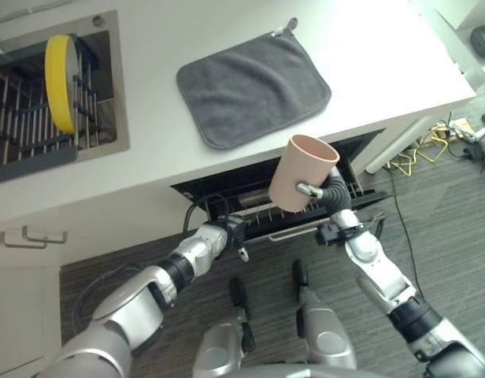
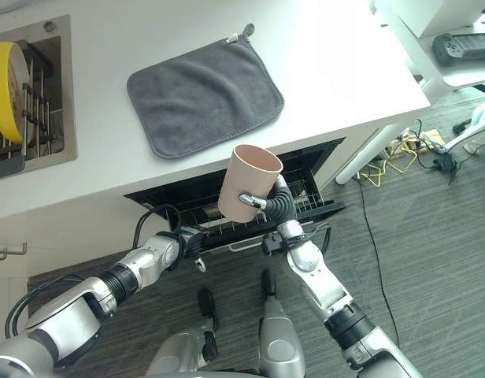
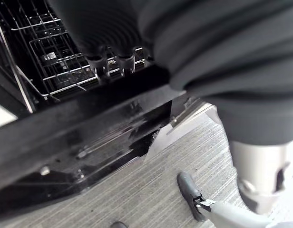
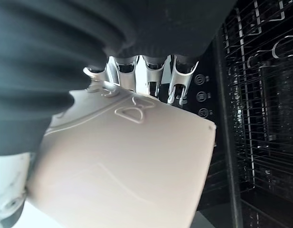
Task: Place the dishes in the dishwasher.
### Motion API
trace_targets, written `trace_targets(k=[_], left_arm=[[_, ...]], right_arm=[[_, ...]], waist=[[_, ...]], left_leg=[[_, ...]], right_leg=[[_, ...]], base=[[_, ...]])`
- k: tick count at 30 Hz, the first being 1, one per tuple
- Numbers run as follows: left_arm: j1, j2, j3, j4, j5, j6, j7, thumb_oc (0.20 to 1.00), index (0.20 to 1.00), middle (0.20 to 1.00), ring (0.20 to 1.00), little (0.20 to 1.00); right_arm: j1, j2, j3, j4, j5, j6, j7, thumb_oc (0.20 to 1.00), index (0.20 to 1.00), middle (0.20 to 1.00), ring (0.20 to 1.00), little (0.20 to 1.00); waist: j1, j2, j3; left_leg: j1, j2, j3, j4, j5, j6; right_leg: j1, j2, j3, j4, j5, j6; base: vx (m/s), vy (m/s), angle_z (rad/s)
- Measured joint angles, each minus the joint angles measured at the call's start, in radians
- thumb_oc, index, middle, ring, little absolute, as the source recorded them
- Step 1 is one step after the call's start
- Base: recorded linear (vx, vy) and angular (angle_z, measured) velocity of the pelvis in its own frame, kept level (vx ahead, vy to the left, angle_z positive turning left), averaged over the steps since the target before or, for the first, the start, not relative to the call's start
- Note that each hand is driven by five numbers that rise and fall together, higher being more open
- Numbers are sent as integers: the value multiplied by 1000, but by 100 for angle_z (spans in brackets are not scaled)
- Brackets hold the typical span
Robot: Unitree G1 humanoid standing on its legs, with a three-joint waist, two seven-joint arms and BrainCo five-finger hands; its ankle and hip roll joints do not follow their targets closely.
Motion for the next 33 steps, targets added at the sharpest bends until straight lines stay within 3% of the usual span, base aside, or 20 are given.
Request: trace_targets(k=[5,19,21,22,26,28,29,31,33], left_arm=[[3,14,0,-26,0,0,-14,1000,1000,1000,1000,1000],[-17,35,-19,-23,-12,-50,-62,1000,1000,1000,1000,1000],[-4,36,-20,-21,-52,-35,-5,1000,1000,1000,1000,1000],[36,32,11,-24,-130,-35,107,1000,1000,1000,1000,1000],[173,39,137,-93,-252,-40,381,1000,1000,1000,1000,1000],[216,70,166,-181,-290,-41,430,1000,1000,1000,1000,1000],[243,101,188,-268,-294,-46,450,1000,1000,1000,1000,1000],[280,162,297,-483,-365,-71,514,1000,1000,1000,1000,1000],[282,178,394,-568,-375,-93,545,1000,1000,1000,1000,1000]], right_arm=[[7,-9,-1,1,0,0,11,200,200,200,200,200],[-6,-8,1,1,8,21,12,200,200,200,200,200],[-6,-8,3,1,8,21,10,200,200,200,200,200],[-5,-9,5,1,8,20,7,200,200,200,200,200],[41,-12,-2,1,8,-3,3,200,200,200,200,200],[60,-15,-19,-2,7,-6,0,200,200,200,200,200],[76,-17,-42,-6,8,-10,-2,200,200,200,200,200],[88,-44,-83,-36,7,-12,-2,200,200,200,200,200],[105,-57,-103,-60,7,-12,-2,200,200,200,200,200]], waist=[[-4,-4,2],[-6,-4,2],[-5,-4,2],[-4,4,-2],[1,-11,8],[4,-13,18],[6,-4,25],[20,45,55],[31,63,65]], left_leg=[[-1,-8,16,0,-3,5],[-1,-9,25,0,-6,9],[0,-8,25,0,-6,9],[1,-8,25,0,-6,9],[4,-4,20,0,-1,13],[4,-3,17,0,0,13],[5,-3,14,0,0,13],[15,-4,-4,0,-1,13],[15,-3,-4,0,-1,13]], right_leg=[[-3,-6,15,1,13,19],[-4,-6,19,1,15,16],[-4,-6,19,1,15,16],[-3,-6,18,1,15,16],[1,-4,15,1,21,7],[2,-7,12,1,25,1],[5,-7,8,1,26,0],[25,-5,-11,1,25,-2],[26,-4,-16,1,25,-2]], base=[[-13,21,-7],[-1,4,-1],[-2,-16,0],[0,0,0],[0,0,0],[14,14,2],[43,48,21],[29,43,20],[-6,16,5]])
